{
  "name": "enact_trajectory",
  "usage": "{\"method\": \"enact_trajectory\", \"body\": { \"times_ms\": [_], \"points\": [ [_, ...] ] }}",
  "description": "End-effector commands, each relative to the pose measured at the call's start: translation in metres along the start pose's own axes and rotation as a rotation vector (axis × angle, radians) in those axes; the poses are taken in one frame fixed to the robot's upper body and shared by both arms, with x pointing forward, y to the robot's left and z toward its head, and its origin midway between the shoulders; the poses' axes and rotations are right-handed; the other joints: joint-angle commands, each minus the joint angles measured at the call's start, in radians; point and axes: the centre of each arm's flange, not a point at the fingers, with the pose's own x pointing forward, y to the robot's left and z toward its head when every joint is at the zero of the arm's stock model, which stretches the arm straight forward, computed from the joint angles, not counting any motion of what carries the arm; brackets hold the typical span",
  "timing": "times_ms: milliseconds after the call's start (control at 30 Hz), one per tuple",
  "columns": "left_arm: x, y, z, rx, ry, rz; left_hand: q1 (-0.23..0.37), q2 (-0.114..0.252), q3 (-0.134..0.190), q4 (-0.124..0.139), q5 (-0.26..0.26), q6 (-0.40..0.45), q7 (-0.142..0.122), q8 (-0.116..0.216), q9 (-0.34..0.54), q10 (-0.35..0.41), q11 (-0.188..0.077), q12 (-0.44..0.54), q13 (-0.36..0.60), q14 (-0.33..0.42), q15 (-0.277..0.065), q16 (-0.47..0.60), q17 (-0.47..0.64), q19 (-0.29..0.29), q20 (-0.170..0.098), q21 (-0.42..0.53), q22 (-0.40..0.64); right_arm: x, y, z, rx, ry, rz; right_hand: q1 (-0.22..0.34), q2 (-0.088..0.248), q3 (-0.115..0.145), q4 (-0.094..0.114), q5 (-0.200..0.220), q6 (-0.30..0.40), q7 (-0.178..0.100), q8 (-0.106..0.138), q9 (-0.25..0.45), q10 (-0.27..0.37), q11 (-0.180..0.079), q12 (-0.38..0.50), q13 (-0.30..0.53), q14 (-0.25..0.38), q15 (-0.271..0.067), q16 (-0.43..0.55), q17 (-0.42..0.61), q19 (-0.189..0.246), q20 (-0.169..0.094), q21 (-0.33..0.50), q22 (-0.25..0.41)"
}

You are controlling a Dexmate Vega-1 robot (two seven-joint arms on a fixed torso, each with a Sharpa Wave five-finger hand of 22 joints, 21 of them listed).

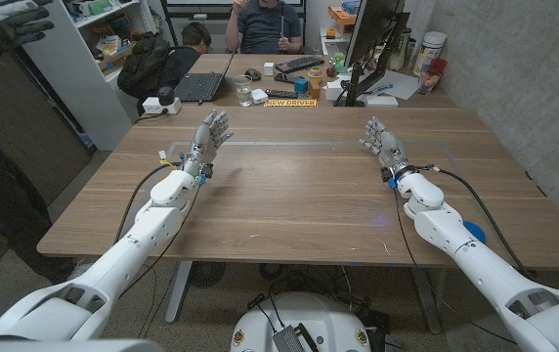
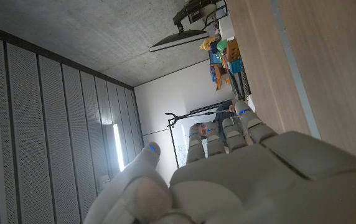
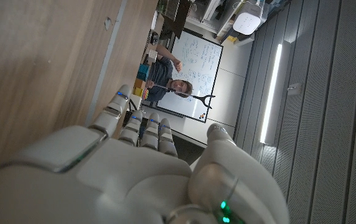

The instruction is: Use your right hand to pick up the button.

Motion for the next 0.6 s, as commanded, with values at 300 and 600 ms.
{"method": "enact_trajectory", "body": {
  "times_ms": [300,600],
  "points": [
    [0.009,0.019,0.012,0.004,-0.034,-0.03,-0.001,0.03,0.007,0.001,0.004,0.004,0.0,0.004,0.003,0.008,0.003,0.004,0.003,0.005,0.004,0.006,0.001,0.001,0.007,0.002,0.004,0.0,0.007,0.019,-0.194,-0.017,-0.056,0.012,-0.012,0.005,-0.013,0.003,-0.003,-0.02,0.005,0.003,0.001,-0.009,0.005,0.004,0.003,0.005,0.006,-0.003,0.002,0.015,0.0,0.005],
    [0.009,0.021,0.01,0.057,-0.027,-0.046,-0.002,0.028,0.008,0.001,0.004,0.006,-0.002,0.004,0.003,0.007,0.002,0.003,0.003,0.004,0.004,0.006,0.001,0.002,0.007,0.001,0.004,-0.006,0.001,0.037,-0.31,-0.05,-0.064,0.003,-0.056,-0.017,-0.027,-0.001,0.014,-0.023,0.014,0.004,0.014,-0.021,0.011,0.006,0.016,0.004,0.015,-0.005,0.016,0.046,0.002,0.005]
  ]
}}
